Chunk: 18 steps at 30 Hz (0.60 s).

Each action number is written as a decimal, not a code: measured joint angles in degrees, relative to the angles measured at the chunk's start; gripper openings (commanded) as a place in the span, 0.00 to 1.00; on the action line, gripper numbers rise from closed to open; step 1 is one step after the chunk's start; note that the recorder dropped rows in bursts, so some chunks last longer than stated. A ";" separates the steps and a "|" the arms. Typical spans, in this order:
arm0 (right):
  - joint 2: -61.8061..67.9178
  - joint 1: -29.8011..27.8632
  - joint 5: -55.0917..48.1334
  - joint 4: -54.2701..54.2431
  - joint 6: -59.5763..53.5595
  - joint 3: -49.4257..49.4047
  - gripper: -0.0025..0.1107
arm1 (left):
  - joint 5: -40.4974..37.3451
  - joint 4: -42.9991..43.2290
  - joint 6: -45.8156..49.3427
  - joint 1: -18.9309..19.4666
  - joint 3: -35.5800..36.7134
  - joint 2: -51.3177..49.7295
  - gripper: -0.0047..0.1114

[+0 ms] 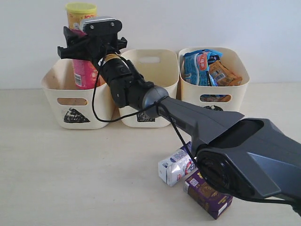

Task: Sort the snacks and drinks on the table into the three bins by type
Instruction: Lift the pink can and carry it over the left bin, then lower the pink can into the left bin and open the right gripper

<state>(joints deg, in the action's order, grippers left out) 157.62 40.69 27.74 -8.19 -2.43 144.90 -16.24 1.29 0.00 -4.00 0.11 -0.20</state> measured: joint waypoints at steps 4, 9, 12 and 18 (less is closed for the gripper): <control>0.00 0.00 -0.13 -0.11 -1.34 0.00 0.63 | 0.00 0.00 0.00 0.00 0.00 0.00 0.07; -0.25 0.00 -3.09 -0.34 -1.54 0.00 0.63 | 0.00 0.00 0.00 0.00 0.00 0.00 0.07; -2.16 0.00 -7.47 -0.34 -1.77 0.00 0.63 | 0.00 0.00 0.00 0.00 0.00 0.00 0.07; -7.59 0.00 -12.47 -0.22 -1.44 0.00 0.63 | 0.00 0.00 0.00 0.00 0.00 0.00 0.07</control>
<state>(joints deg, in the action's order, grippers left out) 150.03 40.69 15.27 -8.40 -3.87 144.90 -16.24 1.29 0.00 -4.00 0.11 -0.20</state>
